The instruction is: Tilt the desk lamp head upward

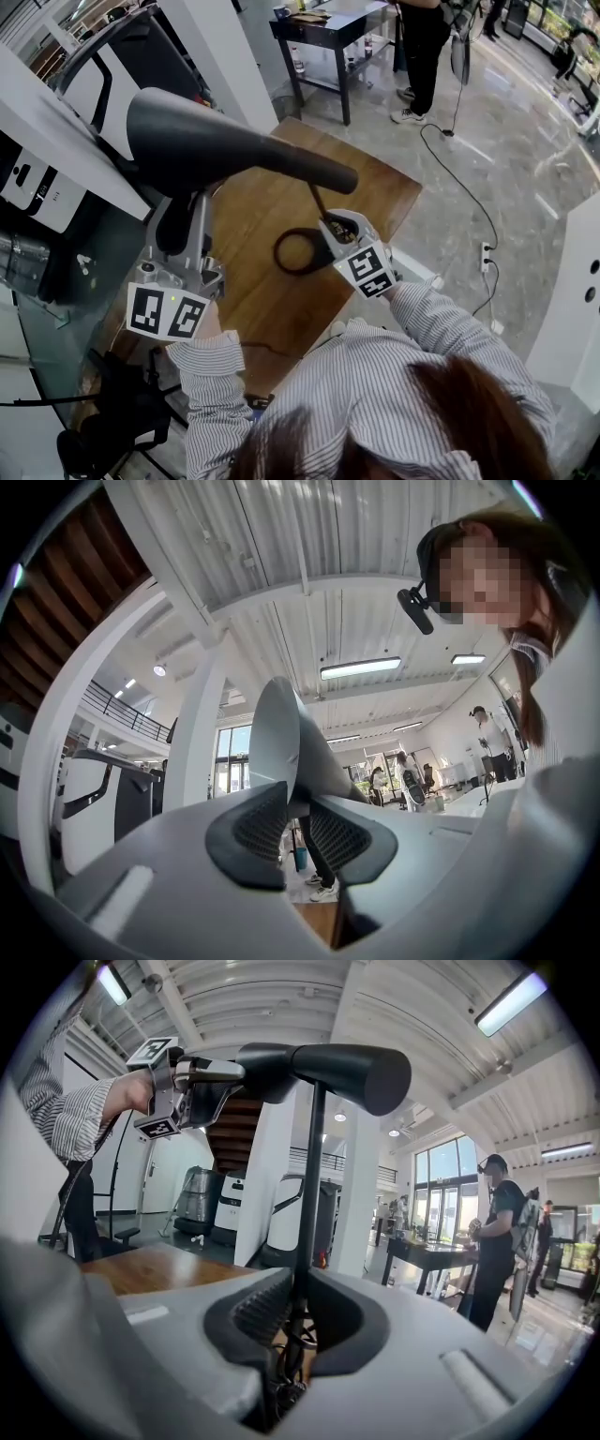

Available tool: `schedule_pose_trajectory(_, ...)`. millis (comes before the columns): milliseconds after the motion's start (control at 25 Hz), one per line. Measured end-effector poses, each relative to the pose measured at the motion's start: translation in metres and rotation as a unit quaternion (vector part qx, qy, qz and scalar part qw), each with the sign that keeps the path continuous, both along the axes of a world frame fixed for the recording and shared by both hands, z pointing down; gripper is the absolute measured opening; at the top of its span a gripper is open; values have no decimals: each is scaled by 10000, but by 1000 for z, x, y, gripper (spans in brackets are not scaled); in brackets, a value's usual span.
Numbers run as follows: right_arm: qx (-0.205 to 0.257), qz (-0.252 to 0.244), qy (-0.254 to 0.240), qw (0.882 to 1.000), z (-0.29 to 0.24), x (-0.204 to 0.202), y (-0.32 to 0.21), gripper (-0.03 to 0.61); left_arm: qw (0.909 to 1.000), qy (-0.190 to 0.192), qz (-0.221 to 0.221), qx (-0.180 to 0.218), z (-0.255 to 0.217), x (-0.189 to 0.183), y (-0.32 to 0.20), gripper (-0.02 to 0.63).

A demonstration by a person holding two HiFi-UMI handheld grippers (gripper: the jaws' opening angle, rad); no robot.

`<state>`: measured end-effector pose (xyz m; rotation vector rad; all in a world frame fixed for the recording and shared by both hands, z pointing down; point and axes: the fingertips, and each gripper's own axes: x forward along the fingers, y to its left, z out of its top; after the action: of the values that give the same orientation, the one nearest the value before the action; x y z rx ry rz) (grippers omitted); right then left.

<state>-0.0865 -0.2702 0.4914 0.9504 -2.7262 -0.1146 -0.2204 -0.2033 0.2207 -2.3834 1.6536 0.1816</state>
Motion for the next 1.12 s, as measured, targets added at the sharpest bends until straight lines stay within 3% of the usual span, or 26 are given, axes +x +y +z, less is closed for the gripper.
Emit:
schedule_pose_trajectory(400,9,-351,105,9993,-1,-1,0,51,9991,-290,-233,187,3,-1,-1,64)
schedule_pose_trajectory(560,-69,-577,-78,9983,-11,3,4,58,9991,244,-235,242,12,-6,0,75)
schedule_pose_trajectory(640,-103,-662,-245,9975,-19,8,10,63,9973,655,-246,222,22,-8,3,159)
schedule_pose_trajectory(720,-113,-700,-349,9969,-24,13,18,63,9945,1008,-212,185,35,-6,7,163)
schedule_pose_trajectory(960,-140,-628,-542,9965,-36,27,37,61,9883,1407,119,-574,103,27,3,156)
schedule_pose_trajectory(1120,-203,-586,-670,9958,-47,33,51,45,9818,1487,408,-1106,150,59,0,92)
